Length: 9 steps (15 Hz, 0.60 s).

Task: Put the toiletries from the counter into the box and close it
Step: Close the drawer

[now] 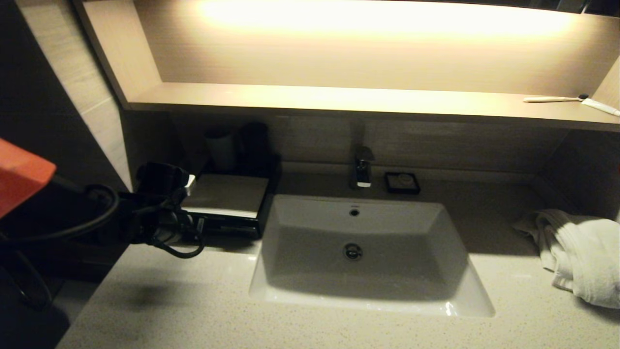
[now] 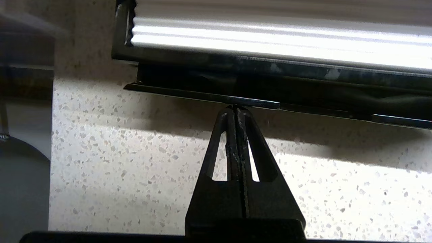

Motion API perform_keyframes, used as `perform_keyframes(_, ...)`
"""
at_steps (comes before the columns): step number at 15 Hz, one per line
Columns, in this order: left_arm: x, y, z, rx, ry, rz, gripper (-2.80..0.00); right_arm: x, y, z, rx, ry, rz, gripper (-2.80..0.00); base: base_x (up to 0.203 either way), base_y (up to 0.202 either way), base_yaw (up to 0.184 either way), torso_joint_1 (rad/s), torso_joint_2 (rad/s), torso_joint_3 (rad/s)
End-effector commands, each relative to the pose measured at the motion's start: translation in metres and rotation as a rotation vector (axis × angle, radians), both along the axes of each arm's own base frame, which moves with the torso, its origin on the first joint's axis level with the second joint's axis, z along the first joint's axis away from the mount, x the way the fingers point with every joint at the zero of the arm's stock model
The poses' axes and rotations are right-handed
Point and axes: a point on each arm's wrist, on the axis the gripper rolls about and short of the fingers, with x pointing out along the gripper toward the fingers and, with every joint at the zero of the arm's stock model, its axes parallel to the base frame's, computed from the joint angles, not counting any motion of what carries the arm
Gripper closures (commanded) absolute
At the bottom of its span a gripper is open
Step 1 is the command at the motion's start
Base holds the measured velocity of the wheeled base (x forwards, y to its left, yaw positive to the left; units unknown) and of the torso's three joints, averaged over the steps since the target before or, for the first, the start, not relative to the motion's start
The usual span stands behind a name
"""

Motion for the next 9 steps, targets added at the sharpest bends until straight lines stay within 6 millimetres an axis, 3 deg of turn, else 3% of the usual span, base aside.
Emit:
perform_keyframes(1, 0.0088, -0.0010, -0.0018, 0.000, -0.008, 0.003, 0.00, 0.0000, 0.0000, 0.0000, 0.000, 0.000, 0.001, 0.00, 0.000, 0.000, 0.000, 0.000, 0.00, 0.000)
perform_keyframes(6, 0.0171, -0.0023, 0.0003, -0.004, -0.026, 0.004, 0.00, 0.0000, 0.0000, 0.0000, 0.000, 0.000, 0.001, 0.00, 0.000, 0.000, 0.000, 0.000, 0.00, 0.000)
perform_keyframes(9, 0.0123, -0.0016, 0.0024, -0.004, -0.024, 0.004, 0.00, 0.0000, 0.0000, 0.0000, 0.000, 0.000, 0.000, 0.00, 0.000, 0.000, 0.000, 0.000, 0.00, 0.000)
